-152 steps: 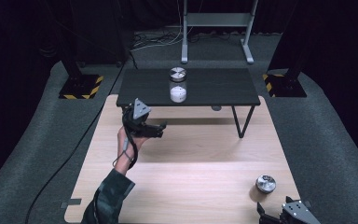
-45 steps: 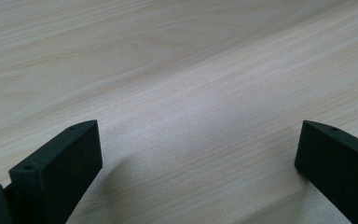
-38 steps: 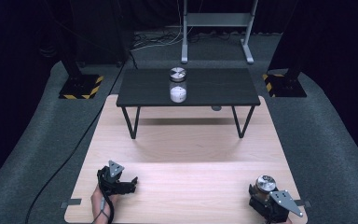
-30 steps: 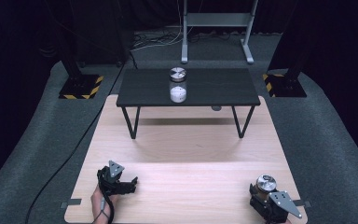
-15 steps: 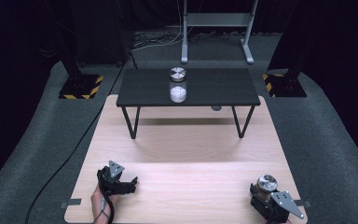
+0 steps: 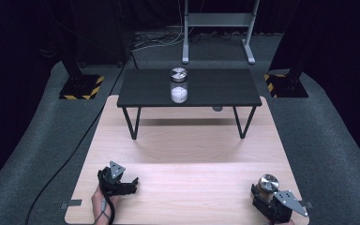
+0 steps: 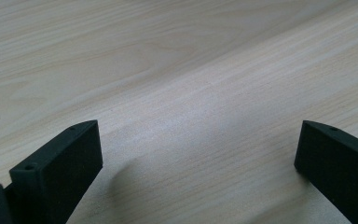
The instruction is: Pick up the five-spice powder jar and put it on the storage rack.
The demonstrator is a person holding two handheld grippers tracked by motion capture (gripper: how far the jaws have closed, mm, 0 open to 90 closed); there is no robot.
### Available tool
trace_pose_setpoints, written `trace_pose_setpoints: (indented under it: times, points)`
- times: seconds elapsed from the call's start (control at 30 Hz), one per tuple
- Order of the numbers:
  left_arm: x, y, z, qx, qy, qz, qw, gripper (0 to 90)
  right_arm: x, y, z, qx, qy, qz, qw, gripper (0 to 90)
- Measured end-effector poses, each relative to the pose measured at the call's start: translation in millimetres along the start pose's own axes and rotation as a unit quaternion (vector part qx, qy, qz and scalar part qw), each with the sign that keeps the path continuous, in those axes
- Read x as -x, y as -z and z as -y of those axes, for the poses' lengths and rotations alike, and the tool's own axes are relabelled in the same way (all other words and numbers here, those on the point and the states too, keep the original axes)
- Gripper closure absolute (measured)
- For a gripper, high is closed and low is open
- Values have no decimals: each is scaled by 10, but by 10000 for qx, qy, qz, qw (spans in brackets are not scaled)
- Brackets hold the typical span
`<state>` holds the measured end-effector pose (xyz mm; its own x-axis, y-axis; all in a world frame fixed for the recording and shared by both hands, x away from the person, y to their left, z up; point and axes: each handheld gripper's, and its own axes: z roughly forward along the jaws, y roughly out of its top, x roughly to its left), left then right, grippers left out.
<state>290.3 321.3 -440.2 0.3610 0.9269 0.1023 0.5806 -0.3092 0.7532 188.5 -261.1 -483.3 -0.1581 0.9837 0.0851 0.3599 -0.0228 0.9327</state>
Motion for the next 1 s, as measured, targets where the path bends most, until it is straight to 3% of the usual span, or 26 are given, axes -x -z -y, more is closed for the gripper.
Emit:
trace_pose_setpoints:
  times: [0.5,1.0]
  points:
    - [15,3,5,17,-31,-28,10000,4,-84,-33,-172,-53,415,-286,9987,301]
    - [45,9,18,53,-97,-71,9999,6,-12,-41,-421,68,539,-460,9975,300]
